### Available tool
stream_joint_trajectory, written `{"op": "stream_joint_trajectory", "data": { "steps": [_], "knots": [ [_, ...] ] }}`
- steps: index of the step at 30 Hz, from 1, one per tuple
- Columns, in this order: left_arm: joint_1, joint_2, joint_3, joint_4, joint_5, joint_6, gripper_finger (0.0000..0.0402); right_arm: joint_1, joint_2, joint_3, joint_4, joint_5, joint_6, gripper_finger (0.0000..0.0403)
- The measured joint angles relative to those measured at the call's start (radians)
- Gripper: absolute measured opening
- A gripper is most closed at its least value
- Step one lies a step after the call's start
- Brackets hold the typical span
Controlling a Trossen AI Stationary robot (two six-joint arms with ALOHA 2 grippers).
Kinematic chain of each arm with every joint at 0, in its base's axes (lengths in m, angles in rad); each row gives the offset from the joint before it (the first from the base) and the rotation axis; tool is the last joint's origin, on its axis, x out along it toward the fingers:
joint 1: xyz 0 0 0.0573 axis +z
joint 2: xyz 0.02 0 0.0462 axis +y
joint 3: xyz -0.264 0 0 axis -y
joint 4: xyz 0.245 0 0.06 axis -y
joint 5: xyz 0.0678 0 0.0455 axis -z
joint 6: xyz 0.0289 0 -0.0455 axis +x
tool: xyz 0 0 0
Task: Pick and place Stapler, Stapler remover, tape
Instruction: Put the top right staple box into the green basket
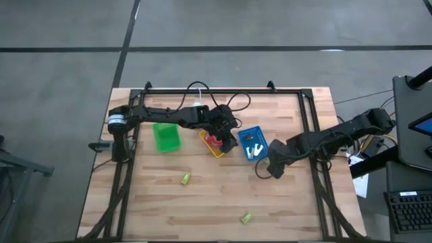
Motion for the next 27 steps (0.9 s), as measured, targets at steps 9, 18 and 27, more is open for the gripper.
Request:
{"op": "stream_joint_trajectory", "data": {
  "steps": [9,18,27],
  "knots": [
    [-0.025,-0.003,0.000,-0.015,0.000,-0.001,0.0131,-0.008,0.029,-0.129,0.339,0.032,0.133,0.0274],
    [-0.032,-0.006,0.000,-0.017,0.001,0.001,0.0129,-0.007,0.094,-0.139,0.296,0.120,0.120,0.0297],
    [-0.031,-0.015,0.000,-0.017,0.001,0.013,0.0129,-0.010,0.198,-0.140,0.302,0.172,0.085,0.0293]
  ]
}}
